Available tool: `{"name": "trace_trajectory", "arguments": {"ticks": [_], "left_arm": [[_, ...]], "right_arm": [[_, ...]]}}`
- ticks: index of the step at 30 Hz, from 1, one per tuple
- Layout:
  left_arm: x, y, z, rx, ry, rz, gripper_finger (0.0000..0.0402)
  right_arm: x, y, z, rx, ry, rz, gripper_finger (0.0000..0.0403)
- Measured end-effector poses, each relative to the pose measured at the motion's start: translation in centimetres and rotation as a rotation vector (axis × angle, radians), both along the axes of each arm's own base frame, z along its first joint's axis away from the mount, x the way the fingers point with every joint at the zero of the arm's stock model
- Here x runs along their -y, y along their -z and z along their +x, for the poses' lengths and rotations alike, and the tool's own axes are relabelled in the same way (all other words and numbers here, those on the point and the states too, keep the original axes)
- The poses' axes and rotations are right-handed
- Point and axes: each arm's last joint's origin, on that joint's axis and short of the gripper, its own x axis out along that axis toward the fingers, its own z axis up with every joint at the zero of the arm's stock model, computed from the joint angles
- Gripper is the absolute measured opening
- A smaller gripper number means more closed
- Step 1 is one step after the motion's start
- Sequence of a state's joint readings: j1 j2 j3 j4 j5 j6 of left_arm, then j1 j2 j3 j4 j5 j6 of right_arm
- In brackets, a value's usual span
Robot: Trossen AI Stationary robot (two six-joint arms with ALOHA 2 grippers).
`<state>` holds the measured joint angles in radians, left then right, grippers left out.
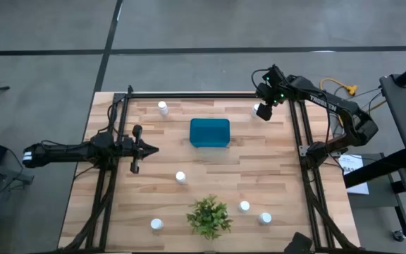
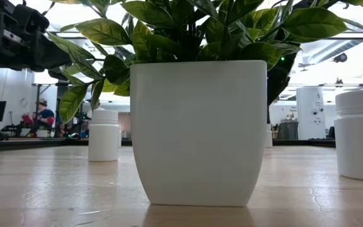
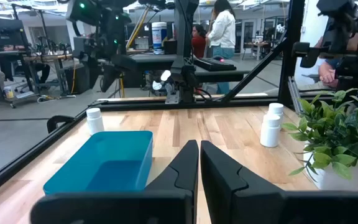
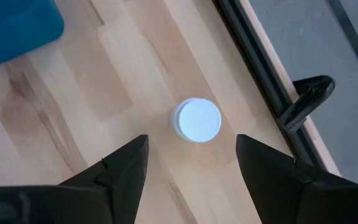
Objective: Pick and place pill bottles into a basket
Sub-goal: Put the white pill bottle into the blue bin
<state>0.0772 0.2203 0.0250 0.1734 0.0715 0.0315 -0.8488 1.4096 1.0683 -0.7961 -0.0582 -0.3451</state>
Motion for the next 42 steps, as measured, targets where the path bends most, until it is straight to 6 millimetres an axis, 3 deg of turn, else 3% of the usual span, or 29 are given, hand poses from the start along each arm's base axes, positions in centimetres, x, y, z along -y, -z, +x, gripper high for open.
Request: {"name": "trace_trajectory", "arguments": {"ticks": [16, 31, 42], "left_arm": [[0.0, 0.0, 0.0, -0.001, 0.000, 0.000, 0.0002], [0.0, 0.0, 0.0, -0.003, 0.000, 0.001, 0.0002], [0.0, 0.0, 0.0, -0.003, 0.012, 0.001, 0.0002]], "right_arm": [[0.3, 3.0, 0.1, 0.077, -0.018, 0.004, 0.0233], [1.3, 3.7, -0.2, 0.123, 0.029, 0.062, 0.0233], [2.7, 4.9, 0.7, 0.087, 0.044, 0.092, 0.0233]]}}
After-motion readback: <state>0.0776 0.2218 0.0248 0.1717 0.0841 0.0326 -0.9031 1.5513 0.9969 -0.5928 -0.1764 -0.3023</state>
